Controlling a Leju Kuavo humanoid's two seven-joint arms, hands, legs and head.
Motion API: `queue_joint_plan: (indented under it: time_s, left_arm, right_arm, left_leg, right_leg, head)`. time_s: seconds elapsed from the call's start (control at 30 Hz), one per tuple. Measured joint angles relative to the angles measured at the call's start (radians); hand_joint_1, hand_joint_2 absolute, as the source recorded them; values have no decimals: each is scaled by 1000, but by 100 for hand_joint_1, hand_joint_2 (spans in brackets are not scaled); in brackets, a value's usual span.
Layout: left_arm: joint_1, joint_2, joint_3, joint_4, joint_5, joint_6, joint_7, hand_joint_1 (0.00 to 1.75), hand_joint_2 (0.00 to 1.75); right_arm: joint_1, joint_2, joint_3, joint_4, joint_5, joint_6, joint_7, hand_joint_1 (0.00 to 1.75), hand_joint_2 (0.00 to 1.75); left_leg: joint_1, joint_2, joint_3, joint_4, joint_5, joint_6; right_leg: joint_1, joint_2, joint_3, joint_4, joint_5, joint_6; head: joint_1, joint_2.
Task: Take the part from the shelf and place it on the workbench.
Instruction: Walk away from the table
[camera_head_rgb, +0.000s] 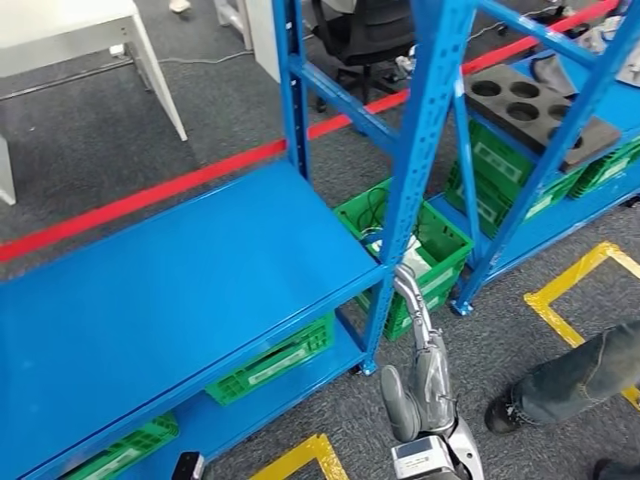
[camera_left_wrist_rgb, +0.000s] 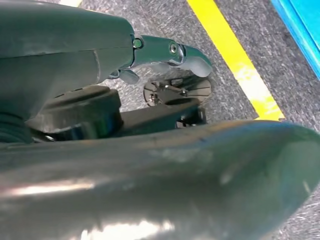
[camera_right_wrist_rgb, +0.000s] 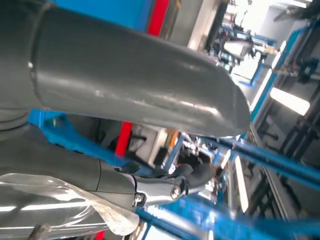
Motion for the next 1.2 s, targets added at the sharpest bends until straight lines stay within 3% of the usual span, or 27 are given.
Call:
queue_joint_plan:
  time_s: [0.07, 0.1, 0.17, 0.23, 0.27, 0.3, 0.33, 0.37, 0.43, 0.5, 0.57, 0.6, 0.67, 0.73, 0.8, 0.83, 0.9, 0.97, 1.03, 1.1, 1.13, 1.2]
  left_arm:
    - [2, 0, 0, 0, 0, 0, 0, 0, 0]
    - [5, 1, 0, 0, 0, 0, 0, 0, 0]
    - [4, 0, -1, 0, 0, 0, 1, 0, 0]
    - [1, -2, -1, 0, 0, 0, 1, 0, 0]
    - [1, -3, -1, 0, 0, 0, 1, 0, 0]
    - [1, -3, -1, 0, 0, 0, 1, 0, 0]
    - [2, -3, -1, 0, 0, 0, 1, 0, 0]
    - [3, -3, -1, 0, 0, 0, 1, 0, 0]
    - [2, -3, -1, 0, 0, 0, 1, 0, 0]
    - [0, -3, -2, 0, 0, 0, 1, 0, 0]
    - [2, -2, -2, 0, 0, 0, 1, 0, 0]
    - [3, -2, -2, 0, 0, 0, 1, 0, 0]
    - [3, -2, -2, 0, 0, 0, 2, 0, 0]
    - [0, -2, -3, 0, 0, 1, 1, 0, 0]
    - [-1, -2, -3, 0, 0, 0, 1, 0, 0]
    - [1, -2, -3, 0, 0, 0, 1, 0, 0]
    - [3, -1, -3, 0, 0, 0, 1, 0, 0]
    - [1, 0, -3, 0, 1, 0, 1, 0, 0]
    - [-1, 0, -3, 0, 2, 0, 0, 0, 0]
    - [1, 0, -3, 0, 3, 0, -1, 0, 0]
    - [2, 0, -3, 0, 3, 0, -1, 0, 0]
    - [2, -1, -3, 0, 4, -1, -2, 0, 0]
  right_arm:
    - [-1, 0, 0, 0, 0, -1, 0, 0, 0]
    - [-2, 0, 0, -1, 0, -1, 0, 0, 0]
    - [-4, 0, 0, -2, 0, -2, -1, 0, 0]
    - [0, 0, 0, -2, -1, -5, 0, 0, 0]
    - [3, 0, 0, -2, -2, -5, 1, 0, 0]
    - [4, 0, 0, -2, -2, -6, 1, 0, 0]
    - [5, 0, 0, -1, -3, -6, 1, 0, 0]
    - [5, 0, -1, -1, -3, -6, 1, 0, 0]
    - [5, 0, -1, -1, -3, -7, 1, 0, 0]
    - [7, 0, -1, -1, -3, -8, 1, 0, 0]
    - [8, 0, -2, -1, -3, -9, 1, 0, 0]
    - [8, 0, -3, -1, -2, -10, 1, 0, 0]
    - [8, 0, -3, -1, -2, -11, 0, 0, 0]
    - [10, 0, -4, -1, -2, -12, 0, 0, 0]
    - [11, 0, -5, -1, -2, -12, 0, 0, 0]
    - [11, 0, -6, -1, -2, -13, 0, 0, 0]
    - [11, 0, -6, -1, -2, -13, 0, 0, 0]
    - [11, 0, -6, -1, -2, -15, 0, 0, 0]
    - [11, 0, -7, -1, -2, -17, 0, 0, 0]
    - [9, 0, -7, -3, -2, -18, 1, 0, 0]
    - [9, 0, -7, -4, -2, -18, 1, 0, 0]
    - [9, -1, -7, -5, -2, -19, 2, 0, 0]
  left_leg:
    - [-1, -18, -1, -7, 2, 8]
    - [2, -30, 2, -12, 5, 12]
    - [10, -53, 8, -22, 11, 21]
    - [13, -78, 8, -23, 12, 26]
    - [13, -93, 7, -23, 11, 27]
    - [12, -107, 7, -22, 11, 27]
    - [12, -122, 8, -22, 11, 27]
    - [13, -137, 10, -21, 11, 26]
    - [14, -165, 9, -16, 8, 20]
    - [16, -189, 0, -10, 8, 10]
    - [19, -212, -8, -9, 12, -2]
    - [19, -208, -10, -7, 11, -8]
    - [16, -158, -32, 39, -17, -19]
    - [16, -98, -93, 163, -77, -28]
    - [21, -85, -149, 275, -111, -32]
    - [23, -83, -153, 282, -100, -33]
    - [23, -68, -104, 183, -33, -29]
    - [13, -14, -38, 54, 15, -17]
    - [2, 17, -17, 5, 18, -6]
    - [3, -5, -19, -1, 19, 5]
    - [5, -18, -19, -4, 20, 10]
    - [12, -45, -17, -9, 24, 21]
  right_leg:
    - [2, -19, 6, -4, -4, 10]
    - [1, -11, 7, -1, -11, 16]
    - [-2, 43, -16, 54, -48, 25]
    - [-5, 98, -83, 187, -106, 30]
    - [-6, 107, -118, 247, -123, 31]
    - [-6, 110, -140, 276, -121, 32]
    - [-6, 112, -142, 265, -98, 32]
    - [-7, 117, -125, 214, -58, 31]
    - [-12, 163, -69, 79, 10, 28]
    - [-16, 205, -36, 12, 27, 21]
    - [-15, 195, -29, 7, 26, 10]
    - [-15, 183, -27, 5, 28, 4]
    - [-17, 152, -20, -2, 29, -7]
    - [-16, 117, -14, -4, 26, -15]
    - [-15, 83, -10, -4, 20, -17]
    - [-15, 68, -7, -3, 17, -17]
    - [-14, 42, 5, -4, 8, -14]
    - [-10, 20, 14, -3, -3, -6]
    - [-4, -3, 21, -5, -13, 5]
    - [-4, -19, 27, -7, -20, 16]
    - [-6, -1, 25, 2, -30, 20]
    - [-10, 62, -11, 80, -76, 28]
  head:
    - [0, 0]
    - [1, 0]
    - [6, 0]
    - [11, 0]
    - [12, 0]
    - [12, 0]
    - [12, 0]
    - [12, 0]
    - [11, 0]
    - [11, 0]
    - [10, 0]
    - [10, 0]
    - [5, 0]
    - [-1, 0]
    - [-1, 0]
    - [-1, 0]
    - [-1, 0]
    - [-1, 0]
    - [-1, 0]
    - [0, 0]
    - [1, 0]
    - [8, 0]
